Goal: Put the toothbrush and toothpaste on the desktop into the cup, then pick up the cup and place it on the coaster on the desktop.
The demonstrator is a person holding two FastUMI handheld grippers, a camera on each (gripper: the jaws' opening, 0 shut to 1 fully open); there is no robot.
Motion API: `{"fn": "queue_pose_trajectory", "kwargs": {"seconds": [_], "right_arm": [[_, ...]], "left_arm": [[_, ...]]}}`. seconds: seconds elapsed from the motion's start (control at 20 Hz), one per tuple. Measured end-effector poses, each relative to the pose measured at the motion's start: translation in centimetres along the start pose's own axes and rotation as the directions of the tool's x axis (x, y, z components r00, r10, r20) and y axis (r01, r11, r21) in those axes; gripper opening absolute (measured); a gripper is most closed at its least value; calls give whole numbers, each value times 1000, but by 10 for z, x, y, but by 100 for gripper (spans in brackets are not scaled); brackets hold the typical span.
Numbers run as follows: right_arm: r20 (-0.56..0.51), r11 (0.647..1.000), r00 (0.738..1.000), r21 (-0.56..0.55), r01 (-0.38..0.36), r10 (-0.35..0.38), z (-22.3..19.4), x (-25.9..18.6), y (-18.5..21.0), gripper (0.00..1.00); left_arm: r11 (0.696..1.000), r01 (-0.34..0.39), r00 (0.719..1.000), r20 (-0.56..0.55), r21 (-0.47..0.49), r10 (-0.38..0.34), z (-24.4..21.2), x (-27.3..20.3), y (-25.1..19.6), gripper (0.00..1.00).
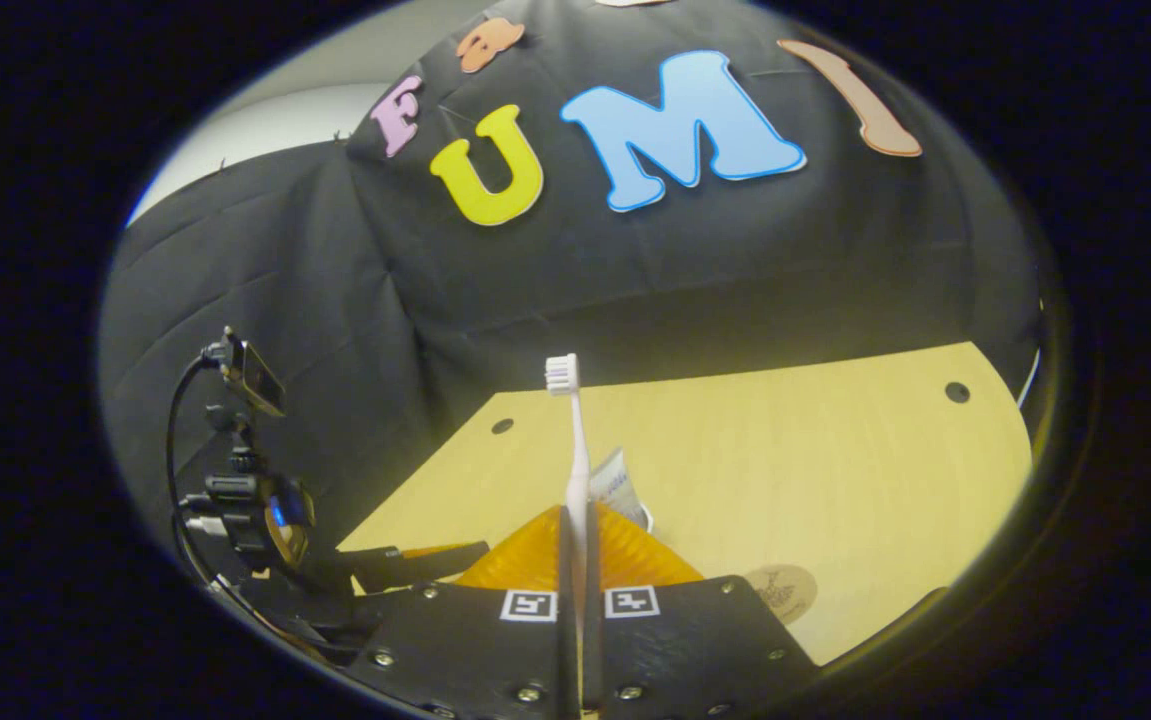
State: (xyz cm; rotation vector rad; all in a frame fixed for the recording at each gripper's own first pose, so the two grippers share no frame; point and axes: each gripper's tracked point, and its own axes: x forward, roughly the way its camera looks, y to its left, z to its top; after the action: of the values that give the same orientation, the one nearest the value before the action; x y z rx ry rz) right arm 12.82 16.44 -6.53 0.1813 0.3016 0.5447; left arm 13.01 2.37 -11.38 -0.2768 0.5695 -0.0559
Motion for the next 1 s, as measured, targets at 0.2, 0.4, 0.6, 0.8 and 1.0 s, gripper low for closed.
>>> {"fn": "queue_pose_trajectory", "kwargs": {"seconds": [0.2, 0.4, 0.6, 0.8, 1.0], "right_arm": [[28, 998, 1000, -68, -8, 10, 12, 28, 4, 3], [40, 995, 999, -101, -22, 27, 21, 52, 10, 3], [56, 993, 997, -115, -36, 43, 29, 74, 14, 0], [59, 991, 998, -135, -7, 16, 26, 87, 9, 3], [40, 989, 999, -145, -2, 7, 19, 94, 4, 4]], "left_arm": [[997, 12, 998, -62, -80, -17, -22, -7, 5, 85], [995, 12, 995, -102, -100, -22, -37, -12, 13, 90], [996, 19, 993, -116, -86, -29, -42, -19, 12, 90], [994, 19, 991, -131, -105, -33, -46, -22, 9, 90], [993, 8, 992, -127, -115, -22, -43, -33, 11, 90]]}}
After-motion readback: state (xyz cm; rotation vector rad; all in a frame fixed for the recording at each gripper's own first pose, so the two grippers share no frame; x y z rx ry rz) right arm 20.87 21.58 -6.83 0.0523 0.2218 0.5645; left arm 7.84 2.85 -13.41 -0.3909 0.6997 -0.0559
